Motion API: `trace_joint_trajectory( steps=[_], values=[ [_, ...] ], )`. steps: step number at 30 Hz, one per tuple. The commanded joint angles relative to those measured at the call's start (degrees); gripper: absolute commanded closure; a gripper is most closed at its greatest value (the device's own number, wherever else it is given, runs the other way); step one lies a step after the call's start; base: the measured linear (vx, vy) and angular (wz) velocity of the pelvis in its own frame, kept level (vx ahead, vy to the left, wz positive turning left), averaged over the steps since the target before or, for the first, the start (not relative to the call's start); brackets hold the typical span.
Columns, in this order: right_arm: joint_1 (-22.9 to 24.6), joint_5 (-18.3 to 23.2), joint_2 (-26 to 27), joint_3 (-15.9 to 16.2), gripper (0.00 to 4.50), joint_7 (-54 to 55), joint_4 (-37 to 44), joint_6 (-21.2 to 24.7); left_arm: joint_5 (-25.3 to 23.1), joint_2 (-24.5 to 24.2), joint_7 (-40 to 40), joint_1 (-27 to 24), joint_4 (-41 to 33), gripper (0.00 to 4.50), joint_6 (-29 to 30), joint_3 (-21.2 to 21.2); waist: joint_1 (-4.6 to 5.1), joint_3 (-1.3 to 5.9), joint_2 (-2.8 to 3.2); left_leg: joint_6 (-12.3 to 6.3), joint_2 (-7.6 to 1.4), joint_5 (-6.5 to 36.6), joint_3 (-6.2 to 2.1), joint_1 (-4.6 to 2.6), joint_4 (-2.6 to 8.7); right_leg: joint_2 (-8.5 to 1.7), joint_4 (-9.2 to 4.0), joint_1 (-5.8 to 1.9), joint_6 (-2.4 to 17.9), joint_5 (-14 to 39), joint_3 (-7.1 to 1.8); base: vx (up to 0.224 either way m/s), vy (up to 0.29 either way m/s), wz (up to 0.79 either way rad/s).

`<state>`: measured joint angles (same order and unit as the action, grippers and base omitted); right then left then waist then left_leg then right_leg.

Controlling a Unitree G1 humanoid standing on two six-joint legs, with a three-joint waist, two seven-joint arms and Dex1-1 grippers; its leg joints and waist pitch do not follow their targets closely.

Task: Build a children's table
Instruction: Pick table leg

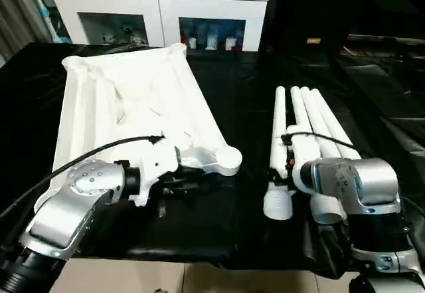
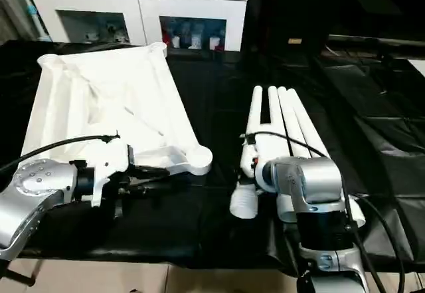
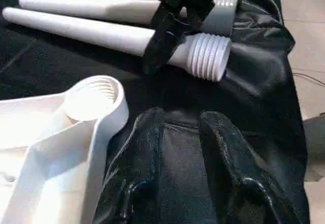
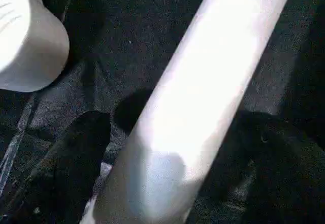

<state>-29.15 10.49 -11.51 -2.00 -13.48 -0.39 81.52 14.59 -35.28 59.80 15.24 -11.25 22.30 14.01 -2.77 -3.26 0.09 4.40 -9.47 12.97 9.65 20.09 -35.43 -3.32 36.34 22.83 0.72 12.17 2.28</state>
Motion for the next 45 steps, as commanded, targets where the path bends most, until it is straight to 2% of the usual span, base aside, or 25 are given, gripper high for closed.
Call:
trace_joint_trajectory(
  steps=[1, 8, 9, 13, 14, 19, 21, 25, 27, 28, 31, 34, 37, 39, 40, 42, 43, 44, 45],
  values=[
    [-0.78, 0.41, 0.76, -1.16, 0.03, 0.55, -0.61, 1.15, -0.06, -0.61, 0.37, -0.07, -1.29, 3.12, 0.56, 0.64, -0.21, 3.40, -0.05, 1.42, -2.82, 0.47, -0.75, -0.03, 4.70, -4.22, -3.26, -3.24, 12.53, 0.35, -3.19, 0.000, 0.000, 0.00],
    [-1.14, 0.35, 2.30, -3.80, 0.54, 1.43, -1.72, 2.01, -0.19, -0.61, -0.50, -0.16, -3.13, 3.11, 2.10, 0.99, -0.37, 3.41, -0.20, 1.95, -2.81, 0.88, -0.73, -0.09, 4.73, -4.22, -3.28, -3.24, 12.14, 0.97, -3.18, 0.000, 0.000, 0.00],
    [-1.29, 0.30, 2.45, -4.25, 0.74, 1.69, -1.95, 2.09, -0.35, -0.58, -0.59, -0.12, -3.23, 2.94, 2.14, 1.04, -0.37, 3.39, -0.19, 1.98, -2.81, 1.02, -0.74, -0.07, 4.73, -4.24, -3.29, -3.24, 12.11, 1.30, -3.18, 0.000, 0.000, 0.00],
    [-1.70, 0.34, 2.62, -5.53, 0.95, 2.20, -3.13, 1.93, -0.60, -0.46, -0.98, 0.03, -3.46, 2.72, 2.50, 1.18, -0.48, 3.31, -0.24, 2.37, -2.79, 1.99, -0.72, -0.08, 4.76, -4.31, -3.55, -3.17, 11.43, 4.15, -3.25, 0.000, 0.000, 0.00],
    [-1.70, 0.34, 2.62, -5.53, 1.18, 2.20, -3.13, 1.93, -0.60, -0.46, -0.98, 0.03, -3.46, 2.43, 2.50, 1.18, -0.49, 3.29, -0.21, 2.45, -2.79, 1.94, -0.70, -0.11, 4.77, -4.24, -3.54, -3.08, 11.24, 4.38, -3.23, 0.000, 0.000, 0.00],
    [-1.31, 0.08, 2.92, -6.92, 1.53, 2.87, -4.04, 1.58, -0.86, 0.09, -1.60, -0.08, -3.44, 2.12, 2.05, 1.35, -0.69, 3.36, -0.02, 2.66, -2.74, 2.42, -0.71, -0.10, 4.77, -4.18, -3.58, -3.03, 10.82, 4.72, -3.22, 0.000, 0.000, 0.00],
    [-1.20, 0.02, 2.91, -7.00, 1.73, 2.89, -4.17, 1.45, -1.11, 0.26, -1.94, -0.11, -3.37, 1.90, 1.75, 1.38, -0.72, 3.37, -0.08, 2.68, -2.75, 2.39, -0.75, -0.09, 4.79, -4.15, -3.54, -3.06, 10.78, 4.50, -3.18, 0.000, 0.000, 0.00],
    [-0.90, -0.18, 3.30, -7.53, 1.98, 3.39, -4.96, 0.83, -2.10, 1.73, -3.90, -0.08, -2.09, 1.74, -0.90, 0.91, -0.70, 3.39, -0.03, 2.76, -2.79, 2.40, -0.80, 0.03, 4.79, -4.19, -3.59, -3.13, 10.88, 4.37, -3.17, 0.000, 0.000, 0.00],
    [-0.90, -0.26, 3.32, -7.47, 2.25, 3.54, -5.14, 0.59, -2.24, 2.16, -4.27, 0.02, -1.68, 1.48, -1.81, 0.74, -0.65, 3.43, -0.13, 2.67, -2.72, 2.20, -0.80, 0.08, 4.73, -4.15, -3.53, -3.20, 10.83, 3.80, -3.15, 0.000, 0.000, 0.00],
    [-0.83, -0.33, 3.52, -7.71, 2.34, 3.94, -5.13, 0.02, -2.35, 2.56, -4.92, 0.09, -1.54, 1.44, -1.96, 0.48, -0.68, 3.41, 0.04, 2.72, -2.72, 2.41, -0.81, 0.04, 4.75, -4.19, -3.54, -3.16, 10.81, 4.08, -3.15, 0.000, 0.000, 0.00],
    [-0.84, -0.53, 3.85, -8.35, 2.49, 4.72, -4.86, -1.85, -2.20, 3.42, -5.85, 0.20, -1.43, 1.23, -2.53, -0.11, -0.64, 3.35, 0.00, 2.90, -2.75, 3.27, -0.76, 0.02, 4.75, -4.23, -3.76, -3.07, 10.70, 5.60, -3.21, 0.000, 0.000, 0.00],
    [-1.62, -0.35, 5.42, -12.09, 2.62, 6.64, -3.51, -5.34, -1.25, 6.01, -8.18, 0.05, -1.27, 0.98, -4.22, -1.79, -0.71, 3.52, 0.18, 3.10, -2.78, 2.90, -0.76, -0.07, 4.67, -4.20, -3.63, -3.05, 10.96, 4.36, -3.21, 0.000, 0.000, 0.00],
    [-1.99, -0.18, 5.79, -13.20, 2.66, 7.05, -3.23, -5.86, -1.22, 6.50, -8.75, 0.23, -1.28, 0.68, -3.83, -1.89, -0.72, 3.57, 0.25, 2.84, -2.69, 2.27, -0.82, 0.03, 4.67, -4.07, -3.43, -3.18, 11.01, 2.90, -3.11, 0.000, 0.000, 0.00],
    [-3.17, 0.57, 6.33, -15.20, 2.66, 7.37, -2.26, -6.23, -1.70, 6.86, -9.61, 0.89, -1.02, 0.56, -2.85, -1.65, -0.66, 3.64, 0.25, 2.65, -2.63, 1.81, -0.76, 0.02, 4.58, -3.98, -3.36, -3.17, 11.06, 1.67, -3.14, 0.000, 0.000, 0.00],
    [-3.68, 0.93, 6.57, -15.97, 2.66, 7.44, -1.79, -6.34, -1.88, 7.10, -10.15, 1.22, -0.80, 0.56, -2.36, -1.66, -0.66, 3.61, 0.43, 2.70, -2.63, 1.83, -0.78, 0.04, 4.59, -3.96, -3.29, -3.19, 11.12, 1.49, -3.13, 0.000, 0.000, 0.00],
    [-5.12, 2.84, 7.37, -17.27, 2.66, 6.70, 0.36, -10.90, -2.99, 8.19, -12.82, 2.50, 0.34, 0.30, -2.36, -2.23, -0.65, 3.57, 0.33, 2.47, -2.63, 2.09, -0.76, 0.02, 4.59, -3.95, -3.40, -3.21, 11.19, 1.33, -3.13, 0.000, 0.000, 0.00],
    [-5.56, 3.42, 7.36, -17.16, 2.66, 6.14, 1.18, -13.09, -3.38, 8.50, -13.89, 3.03, 0.66, 0.22, -1.76, -2.46, -0.68, 3.60, 0.47, 2.53, -2.69, 2.71, -0.70, -0.03, 4.50, -4.07, -3.41, -3.16, 11.10, 1.57, -3.15, 0.000, 0.000, 0.00],
    [-6.35, 4.94, 8.43, -18.85, 2.66, 6.01, 1.75, -15.10, -3.30, 8.98, -14.58, 3.59, 1.03, 0.17, -1.55, -2.86, -0.65, 3.61, 0.50, 2.52, -2.63, 2.66, -0.85, 0.02, 4.57, -4.04, -3.33, -3.33, 11.06, 1.74, -3.09, 0.000, 0.000, 0.00],
    [-6.35, 4.94, 8.43, -18.85, 2.66, 6.01, 1.75, -15.10, -3.30, 8.98, -14.58, 3.59, 1.03, 0.11, -1.55, -2.86, -0.55, 3.56, 0.45, 2.35, -2.61, 2.98, -0.79, 0.06, 4.59, -4.06, -3.43, -3.26, 11.03, 2.15, -3.13, 0.000, 0.000, 0.00]
  ],
)
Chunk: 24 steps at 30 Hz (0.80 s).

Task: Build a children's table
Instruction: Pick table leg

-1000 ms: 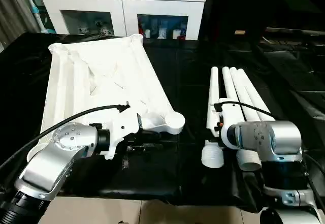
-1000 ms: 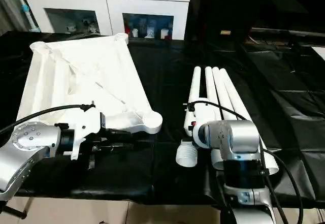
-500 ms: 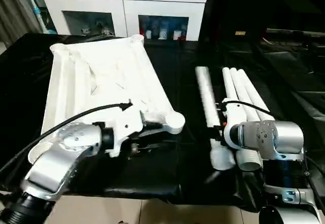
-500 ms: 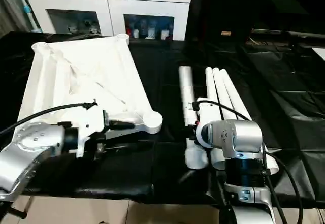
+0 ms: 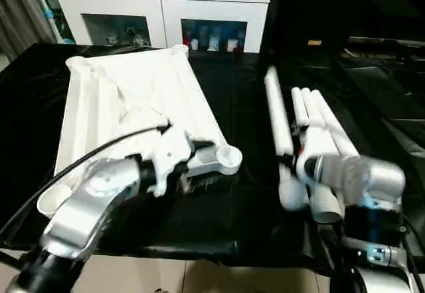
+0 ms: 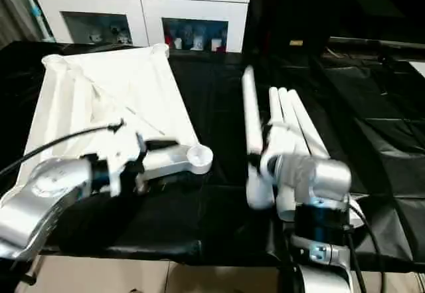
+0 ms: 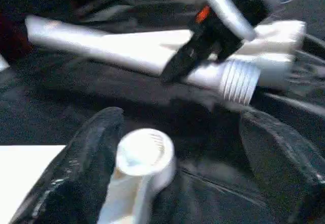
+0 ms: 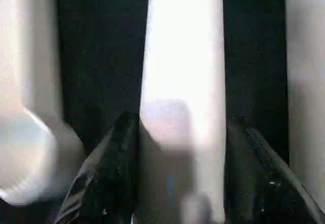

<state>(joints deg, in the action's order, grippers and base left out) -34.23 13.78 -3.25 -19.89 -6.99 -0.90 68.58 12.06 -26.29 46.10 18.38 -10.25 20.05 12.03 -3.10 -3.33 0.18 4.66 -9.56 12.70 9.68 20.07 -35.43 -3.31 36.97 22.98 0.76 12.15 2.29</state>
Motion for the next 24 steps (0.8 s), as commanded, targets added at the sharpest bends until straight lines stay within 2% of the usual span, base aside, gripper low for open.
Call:
trace_joint_trajectory(
  steps=[1, 2, 3, 4, 5, 6, 8, 9, 11, 12, 13, 14, 15, 16, 19, 20, 22, 23, 24],
  values=[
    [-1.77, 2.71, 1.02, -2.27, 2.66, -0.34, 2.52, -3.29, -0.66, 0.34, -1.19, 0.75, 0.31, 0.11, 0.53, -1.16, -0.22, 3.61, 0.37, 2.00, -2.57, 3.40, -0.84, 0.04, 4.58, -4.11, -4.10, -3.38, 10.87, 2.74, -3.17, 0.000, 0.000, 0.00],
    [-3.31, 4.06, 2.57, -4.38, 2.66, 0.74, 3.18, -6.26, -0.02, 2.04, -4.18, 2.72, 1.26, 0.05, 4.47, -2.64, -0.13, 3.64, 0.65, 2.11, -2.58, 2.89, -0.90, 0.10, 4.58, -4.02, -3.96, -3.43, 11.05, 2.29, -3.08, 0.000, 0.000, 0.00],
    [-3.66, 5.78, 1.69, -3.58, 2.66, -2.49, 3.68, -4.65, 0.98, 3.42, -5.77, 4.10, 1.73, 0.05, 6.16, -3.75, -0.04, 3.67, 0.64, 2.21, -2.54, 2.98, -0.65, -0.04, 4.46, -3.95, -3.98, -3.24, 11.16, 1.89, -3.18, 0.000, 0.000, 0.00],
    [-3.58, 8.30, 1.24, -3.01, 2.66, -6.69, 4.57, -4.84, 2.08, 5.07, -7.53, 5.61, 2.36, 0.05, 7.46, -4.96, -0.28, 3.87, 0.45, 1.90, -2.41, 2.83, -0.65, -0.27, 4.23, -3.81, -3.88, -3.45, 11.96, 0.38, -3.08, 0.000, 0.000, 0.00],
    [-3.31, 9.15, 0.81, -2.37, 2.66, -8.70, 5.19, -5.21, 3.26, 6.34, -8.54, 6.66, 2.80, 0.05, 8.23, -5.85, -0.56, 3.86, 0.44, 1.02, -2.44, 1.99, -0.68, -0.09, 4.17, -3.90, -3.74, -3.62, 12.77, -2.03, -3.18, 0.000, 0.000, 0.00],
    [-2.76, 9.76, -0.13, -1.09, 2.66, -11.23, 5.74, -4.96, 4.64, 7.73, -9.68, 8.01, 3.30, 0.05, 9.34, -6.68, -0.53, 3.81, 0.19, 0.55, -2.49, 1.58, -0.81, 0.25, 4.25, -3.99, -3.76, -3.82, 13.04, -2.56, -3.12, 0.000, 0.000, 0.00],
    [-1.74, 10.46, -1.75, 1.10, 2.66, -15.02, 6.34, -5.19, 7.09, 10.26, -11.91, 10.45, 4.33, 0.05, 12.25, -8.15, -0.75, 3.96, -0.14, -0.52, -2.47, -0.28, -0.82, 0.50, 4.05, -4.06, -3.54, -4.08, 13.66, -4.36, -3.04, 0.000, 0.000, 0.00],
    [-1.66, 11.45, -1.85, 0.77, 2.66, -16.02, 6.32, -5.18, 9.17, 11.80, -13.18, 11.44, 4.66, 0.05, 14.65, -9.45, -0.85, 3.95, -0.46, -0.73, -2.45, -0.36, -0.74, 0.50, 4.00, -4.08, -3.63, -4.11, 13.73, -4.07, -3.01, 0.000, 0.000, 0.00],
    [-0.95, 17.81, -1.95, -1.34, 2.66, -22.44, 7.82, -3.93, 16.13, 15.86, -15.89, 13.96, 4.64, 0.05, 19.69, -12.83, -1.18, 3.98, -0.44, -1.48, -2.45, 0.08, -0.63, 0.54, 3.77, -4.39, -3.72, -4.13, 14.67, -2.74, -3.07, 0.000, 0.000, 0.00],
    [-0.26, 21.02, -2.92, -1.34, 2.66, -25.97, 9.17, -3.32, 21.26, 18.37, -17.49, 15.98, 5.11, 0.05, 21.78, -15.18, -1.68, 4.09, -0.92, -2.85, -2.50, -0.45, -0.63, 0.69, 3.62, -4.42, -3.81, -4.16, 15.34, -2.23, -3.00, 0.000, 0.000, 0.00],
    [-0.26, 21.02, -2.92, -1.34, 2.66, -25.97, 9.17, -3.32, 21.26, 18.37, -17.49, 15.98, 5.11, 0.05, 21.78, -15.18, -1.92, 4.05, -0.87, -3.11, -2.52, -1.06, -0.62, 0.72, 3.60, -4.36, -3.66, -4.16, 15.33, -2.49, -2.98, 0.000, 0.000, 0.00],
    [0.59, 20.89, -4.52, 0.53, 2.66, -27.72, 10.10, -4.36, 24.44, 20.09, -18.81, 17.62, 5.96, 0.05, 23.41, -17.33, -2.05, 4.06, -0.81, -3.37, -2.60, -1.49, -0.74, 0.79, 3.65, -4.33, -3.62, -4.10, 15.20, -2.63, -2.91, 0.000, 0.000, 0.00],
    [1.52, 20.21, -6.11, 2.63, 2.66, -29.88, 10.74, -6.47, 26.92, 21.64, -20.18, 19.25, 7.05, 0.05, 25.59, -19.56, -2.18, 3.97, -1.28, -3.66, -2.48, -1.37, -0.55, 0.71, 3.54, -4.20, -3.87, -4.04, 14.63, -1.86, -2.82, 0.000, 0.000, 0.00],
    [1.96, 19.86, -6.86, 3.63, 2.66, -31.00, 10.96, -7.69, 27.86, 22.39, -20.82, 20.05, 7.61, 0.05, 26.80, -20.68, -2.18, 3.97, -1.28, -3.66, -2.48, -1.37, -0.55, 0.71, 3.54, -4.20, -3.87, -4.04, 14.63, -1.86, -2.82, 0.000, 0.000, 0.00],
    [2.64, 20.45, -7.75, 4.47, 2.66, -33.14, 11.29, -8.59, 29.88, 23.78, -22.38, 21.93, 8.84, 0.05, 28.39, -23.21, -2.28, 3.72, -1.53, -3.76, -2.34, -0.49, -0.66, 0.97, 3.64, -4.31, -4.47, -4.07, 12.71, 2.98, -2.77, 0.000, 0.000, 0.00],
    [3.32, 20.78, -8.39, 5.34, 2.66, -34.54, 11.85, -8.83, 31.88, 24.43, -23.50, 23.27, 9.71, 0.05, 29.59, -25.06, -2.32, 3.80, -1.51, -3.72, -2.30, -0.46, -0.57, 0.75, 3.56, -4.18, -4.58, -3.90, 12.25, 3.96, -2.74, 0.000, 0.000, 0.00],
    [4.02, 20.88, -9.01, 6.33, 2.66, -35.66, 12.51, -9.15, 33.58, 24.81, -24.10, 24.16, 10.11, 0.05, 30.44, -26.31, -2.41, 3.84, -1.49, -3.72, -2.37, -0.83, -0.69, 0.84, 3.58, -4.20, -4.57, -4.00, 12.04, 3.97, -2.72, 0.000, 0.000, 0.00],
    [4.72, 21.03, -9.77, 7.33, 2.66, -36.45, 12.94, -9.51, 36.34, 25.11, -25.15, 24.89, 10.01, 0.05, 32.33, -27.56, -2.54, 3.89, -1.48, -3.78, -2.43, -1.34, -0.74, 0.79, 3.53, -4.20, -4.43, -3.91, 12.07, 2.93, -2.73, 0.000, 0.000, 0.00],
    [4.78, 21.06, -9.83, 7.40, 2.66, -36.51, 12.98, -9.56, 36.51, 25.09, -25.16, 24.91, 9.93, 0.05, 32.47, -27.57, -2.47, 3.91, -1.53, -3.81, -2.43, -1.58, -0.74, 0.88, 3.51, -4.15, -4.30, -3.94, 12.13, 2.24, -2.71, 0.000, 0.000, 0.00]
  ],
)
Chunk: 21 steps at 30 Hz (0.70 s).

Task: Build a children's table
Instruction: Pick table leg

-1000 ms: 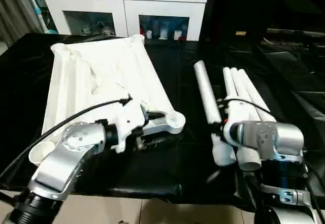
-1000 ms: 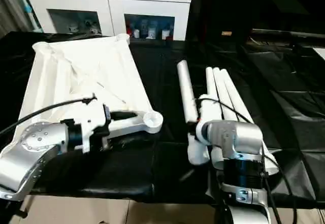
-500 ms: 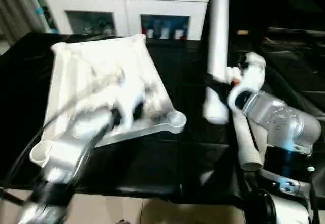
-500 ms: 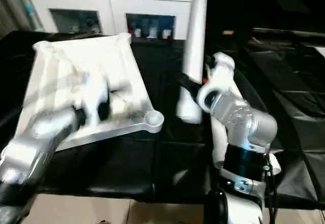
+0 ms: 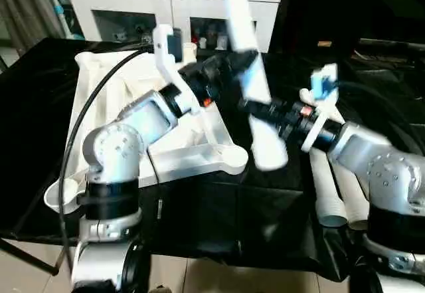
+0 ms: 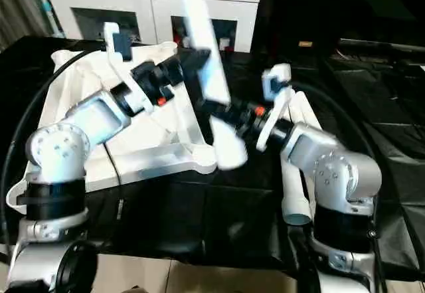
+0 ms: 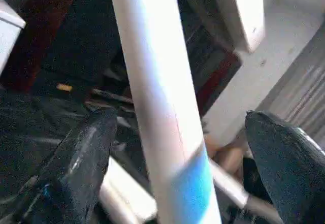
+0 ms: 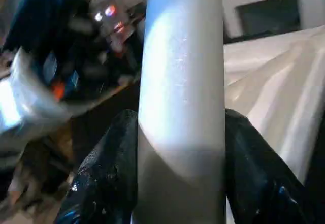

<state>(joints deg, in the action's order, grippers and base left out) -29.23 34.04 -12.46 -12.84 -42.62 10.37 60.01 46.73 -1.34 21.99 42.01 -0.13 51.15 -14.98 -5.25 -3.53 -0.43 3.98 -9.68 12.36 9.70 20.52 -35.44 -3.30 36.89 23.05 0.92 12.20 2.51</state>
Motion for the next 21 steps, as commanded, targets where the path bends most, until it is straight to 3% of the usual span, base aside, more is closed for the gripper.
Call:
trace_joint_trajectory(
  steps=[1, 4, 10, 18, 21],
  values=[
    [0.01, 0.91, -0.88, 0.66, 2.66, -1.14, 1.84, -1.19, 2.53, 0.04, -1.15, 1.35, -0.51, 0.05, 1.84, -0.58, -0.34, 4.13, -0.97, -3.39, -2.31, -1.57, -0.79, 0.43, 3.53, -4.17, -4.19, -3.99, 12.05, 1.71, -2.88, 0.000, 0.000, 0.00],
    [0.75, 0.77, -2.00, 2.35, 2.66, -1.72, 2.42, -2.58, 4.80, 0.40, -2.55, 1.22, -1.31, 0.33, 3.46, -1.18, -0.38, 4.16, -0.88, -3.49, -2.40, -1.90, -0.78, 0.39, 3.49, -4.17, -4.13, -3.99, 12.15, 1.20, -2.84, 0.000, 0.000, 0.00],
    [1.51, -1.85, -3.02, 5.26, 2.66, -1.89, 2.68, -5.83, 2.73, 0.38, -5.25, 1.27, -0.39, 0.78, 5.78, -1.52, -0.32, 4.08, -0.94, -3.89, -2.36, -2.11, -0.80, 0.48, 3.50, -4.16, -4.33, -4.02, 11.69, 1.34, -2.83, 0.000, 0.000, 0.00],
    [2.66, -4.28, -4.41, 8.79, 2.66, -2.04, 2.88, -8.98, 4.23, -0.50, -7.50, 1.75, 0.64, 1.27, 6.30, -1.88, -0.34, 4.09, -0.66, -3.60, -2.38, -1.76, -0.90, 0.43, 3.47, -4.16, -4.31, -3.96, 11.61, 1.39, -2.79, 0.000, 0.000, 0.00],
    [2.82, -4.37, -4.90, 9.57, 2.66, -1.65, 2.49, -10.23, 4.75, -0.65, -7.98, 1.84, 0.43, 1.55, 7.01, -2.21, -0.29, 4.08, -0.83, -3.43, -2.37, -1.31, -0.86, 0.45, 3.50, -4.19, -4.31, -4.04, 11.77, 1.67, -2.80, 0.000, 0.000, 0.00]
  ],
)
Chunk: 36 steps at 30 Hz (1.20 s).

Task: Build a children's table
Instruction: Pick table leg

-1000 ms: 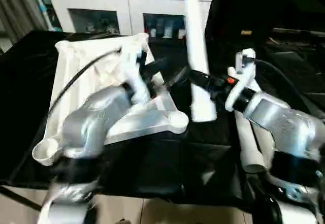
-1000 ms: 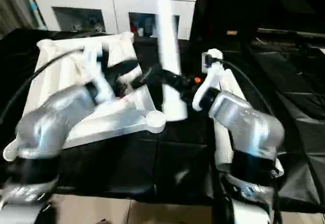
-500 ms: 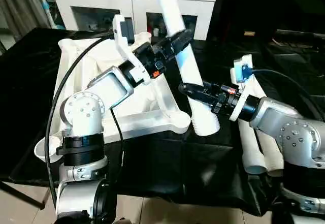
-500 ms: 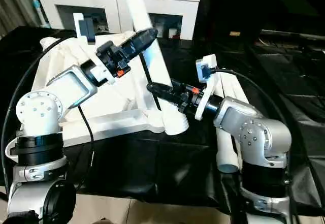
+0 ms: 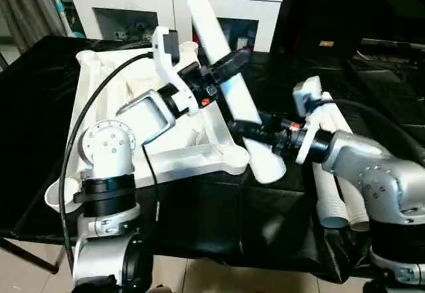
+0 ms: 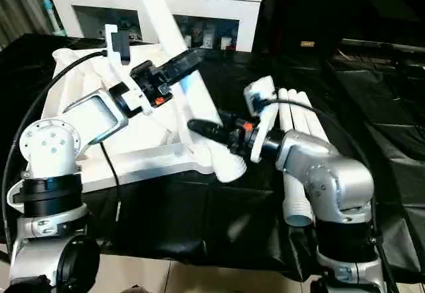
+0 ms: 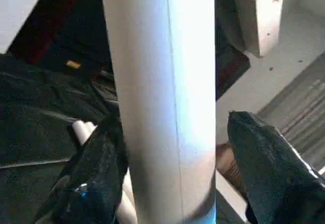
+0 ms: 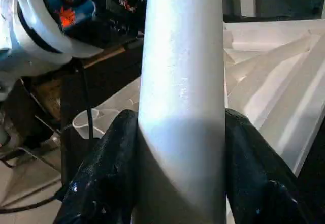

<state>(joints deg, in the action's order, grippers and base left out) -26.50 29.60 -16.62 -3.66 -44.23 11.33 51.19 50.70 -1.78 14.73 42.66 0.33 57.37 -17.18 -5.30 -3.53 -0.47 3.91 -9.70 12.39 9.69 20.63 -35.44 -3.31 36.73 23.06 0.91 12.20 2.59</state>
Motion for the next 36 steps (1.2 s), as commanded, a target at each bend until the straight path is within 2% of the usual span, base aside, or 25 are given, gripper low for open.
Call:
trace_joint_trajectory(
  steps=[1, 10, 16, 17, 19, 21, 22, 23, 28, 34, 35, 36],
  values=[
    [0.20, -0.13, -0.91, 0.82, 2.66, -0.06, 1.40, -1.84, 0.86, -0.15, -0.83, 1.14, -0.16, 1.55, 1.21, -0.19, -0.29, 4.08, -0.63, -3.34, -2.36, -1.30, -0.85, 0.32, 3.50, -4.21, -4.13, -4.01, 11.87, 1.76, -2.88, 0.000, 0.000, 0.00],
    [0.50, -1.16, -1.50, 2.28, 2.66, -0.05, 0.94, -3.81, 0.90, 0.14, -1.11, 0.14, -0.84, 2.44, 1.35, 0.64, -0.20, 4.11, -0.67, -3.83, -2.36, -1.68, -0.85, 0.36, 3.42, -4.14, -4.04, -4.06, 12.12, 0.70, -2.88, 0.000, 0.000, 0.00],
    [0.35, -1.28, -1.81, 3.02, 2.66, 0.51, 0.54, -4.85, 1.59, -0.20, -1.59, 0.42, -0.27, 2.68, 1.71, 0.21, -0.18, 4.14, -0.71, -3.94, -2.35, -1.69, -0.82, 0.36, 3.37, -4.14, -4.06, -4.05, 12.34, 0.51, -2.87, 0.000, 0.000, 0.00],
    [0.37, -1.20, -1.70, 3.08, 2.31, 0.71, 0.47, -4.80, 1.29, -0.50, -1.33, 0.56, -0.16, 2.69, 1.57, 0.37, -0.17, 4.15, -0.72, -3.92, -2.38, -1.82, -0.85, 0.39, 3.38, -4.16, -4.00, -4.09, 12.37, 0.40, -2.88, 0.000, 0.000, 0.00],
    [0.38, -1.11, -1.62, 3.07, 1.96, 0.84, 0.44, -4.73, 0.76, -0.88, -0.97, 0.59, -0.19, 2.71, 1.33, 0.78, -0.15, 4.13, -0.68, -4.01, -2.41, -1.70, -0.87, 0.31, 3.41, -4.12, -4.00, -4.02, 12.31, 0.63, -2.85, 0.000, 0.000, 0.00],
    [0.22, -0.60, -1.43, 3.06, 1.94, 0.99, 0.35, -4.30, -1.65, -3.16, 2.63, 0.17, -1.11, 2.71, 0.25, 4.16, -0.20, 4.12, -0.85, -4.20, -2.42, -1.84, -0.88, 0.27, 3.48, -4.14, -4.06, -3.97, 11.82, 1.19, -2.87, 0.000, 0.000, 0.00],
    [0.21, -0.60, -1.43, 3.06, 1.80, 0.99, 0.34, -4.29, -1.71, -3.21, 2.73, 0.16, -1.13, 2.71, 0.21, 4.25, -0.17, 4.13, -0.68, -4.17, -2.49, -1.94, -0.89, 0.23, 3.52, -4.13, -3.98, -3.87, 11.37, 1.66, -2.89, 0.000, 0.000, 0.00],
    [-0.06, -0.77, -1.57, 3.32, 1.66, 1.05, 0.12, -4.33, -2.62, -4.89, 5.68, 0.13, -1.78, 2.72, -0.35, 6.56, -0.20, 4.12, -0.71, -4.09, -2.46, -2.02, -0.87, 0.20, 3.49, -4.17, -4.02, -3.86, 11.26, 1.82, -2.89, 0.000, 0.000, 0.00],
    [-1.23, -1.08, -3.24, 4.52, 1.44, -0.17, -1.02, -3.98, -5.03, -9.48, 13.67, 1.00, -2.70, 2.73, -2.23, 12.28, -0.09, 4.15, -0.60, -3.49, -2.51, -2.31, -0.80, 0.16, 3.54, -4.17, -3.77, -3.86, 11.68, 0.66, -2.91, 0.000, 0.000, 0.00],
    [-2.67, -0.96, -6.39, 6.19, 1.42, -5.10, -2.39, -5.32, -5.29, -13.39, 23.97, 2.82, -2.79, 2.73, -5.22, 15.20, 0.06, 4.02, -0.64, -3.09, -2.52, -1.11, -0.69, 0.19, 3.57, -4.25, -3.79, -3.93, 11.98, 1.45, -2.99, 0.000, 0.000, 0.00],
    [-2.70, -1.03, -6.64, 6.54, 1.42, -7.24, -2.82, -7.67, -4.61, -14.16, 26.97, 3.06, -3.10, 2.73, -5.69, 15.59, -0.01, 4.08, -0.71, -3.05, -2.53, -1.11, -0.68, 0.19, 3.54, -4.33, -3.75, -3.96, 12.10, 1.13, -3.00, 0.000, 0.000, 0.00],
    [-2.71, -1.04, -6.68, 6.59, 1.42, -7.32, -2.84, -7.68, -4.58, -14.21, 27.14, 3.06, -3.15, 2.73, -5.70, 15.63, -0.02, 4.10, -0.68, -3.11, -2.54, -1.19, -0.65, 0.17, 3.51, -4.36, -3.71, -3.92, 12.24, 0.96, -2.99, 0.000, 0.000, 0.00]
  ],
)
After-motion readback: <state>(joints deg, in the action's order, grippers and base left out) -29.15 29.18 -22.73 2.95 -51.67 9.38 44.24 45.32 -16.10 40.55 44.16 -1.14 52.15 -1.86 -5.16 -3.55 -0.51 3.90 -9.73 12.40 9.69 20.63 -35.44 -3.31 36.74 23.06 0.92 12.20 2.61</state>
